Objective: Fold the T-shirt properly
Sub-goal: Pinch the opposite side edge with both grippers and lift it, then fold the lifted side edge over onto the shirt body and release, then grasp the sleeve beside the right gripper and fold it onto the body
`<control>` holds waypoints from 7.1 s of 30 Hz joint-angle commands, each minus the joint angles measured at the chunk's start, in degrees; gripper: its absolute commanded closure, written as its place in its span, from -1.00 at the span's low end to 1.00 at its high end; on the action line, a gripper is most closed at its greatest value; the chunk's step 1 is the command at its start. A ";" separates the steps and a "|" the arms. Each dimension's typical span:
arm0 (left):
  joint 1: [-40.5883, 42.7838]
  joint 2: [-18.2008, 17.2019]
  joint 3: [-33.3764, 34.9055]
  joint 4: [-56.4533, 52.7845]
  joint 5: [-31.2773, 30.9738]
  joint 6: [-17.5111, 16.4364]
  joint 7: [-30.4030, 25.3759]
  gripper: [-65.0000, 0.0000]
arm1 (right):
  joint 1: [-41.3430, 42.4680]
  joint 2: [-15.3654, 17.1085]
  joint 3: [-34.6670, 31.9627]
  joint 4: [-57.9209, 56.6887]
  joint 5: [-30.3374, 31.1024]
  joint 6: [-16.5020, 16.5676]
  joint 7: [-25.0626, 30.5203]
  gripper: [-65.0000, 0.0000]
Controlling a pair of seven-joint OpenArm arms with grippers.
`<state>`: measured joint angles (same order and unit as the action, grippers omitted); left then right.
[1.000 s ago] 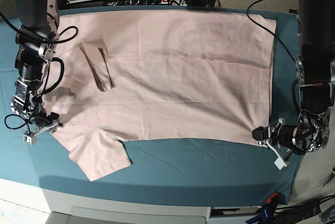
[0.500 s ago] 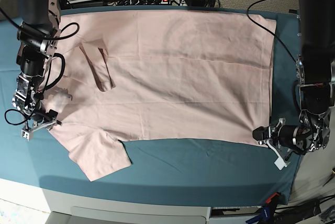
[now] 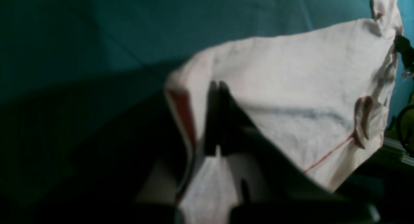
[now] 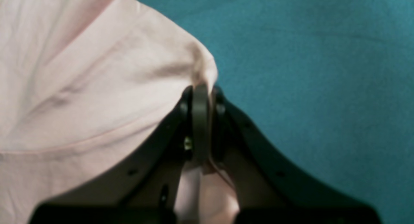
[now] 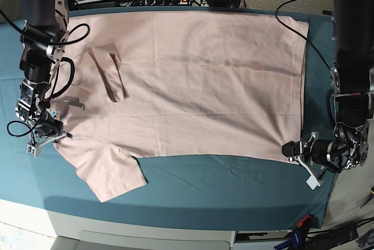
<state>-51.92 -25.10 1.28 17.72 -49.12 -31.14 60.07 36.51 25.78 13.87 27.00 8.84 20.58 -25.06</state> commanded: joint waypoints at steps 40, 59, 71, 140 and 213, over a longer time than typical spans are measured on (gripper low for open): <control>10.23 -9.99 -0.17 7.61 -35.88 -8.86 19.93 1.00 | -27.39 7.21 0.17 48.43 6.16 5.60 -14.10 1.00; 23.17 -14.40 -0.17 22.77 -35.88 -8.86 19.93 1.00 | -35.89 10.69 17.25 48.43 26.36 16.65 -24.68 1.00; 29.09 -14.73 -0.17 24.74 -35.88 -8.86 19.93 1.00 | -44.17 10.91 17.70 48.43 27.36 17.11 -25.97 1.00; 36.28 -17.81 -3.96 42.34 -35.88 -8.86 19.93 0.16 | -41.72 12.17 18.51 48.43 28.20 17.11 -30.62 0.28; 34.29 -19.04 -17.05 44.02 -35.88 -8.86 19.93 0.17 | -53.31 -1.77 3.06 78.16 52.00 19.42 -54.94 1.00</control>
<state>-16.36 -42.54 -15.22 61.01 -83.64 -39.72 80.58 -16.95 23.14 16.47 104.29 59.92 39.94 -80.66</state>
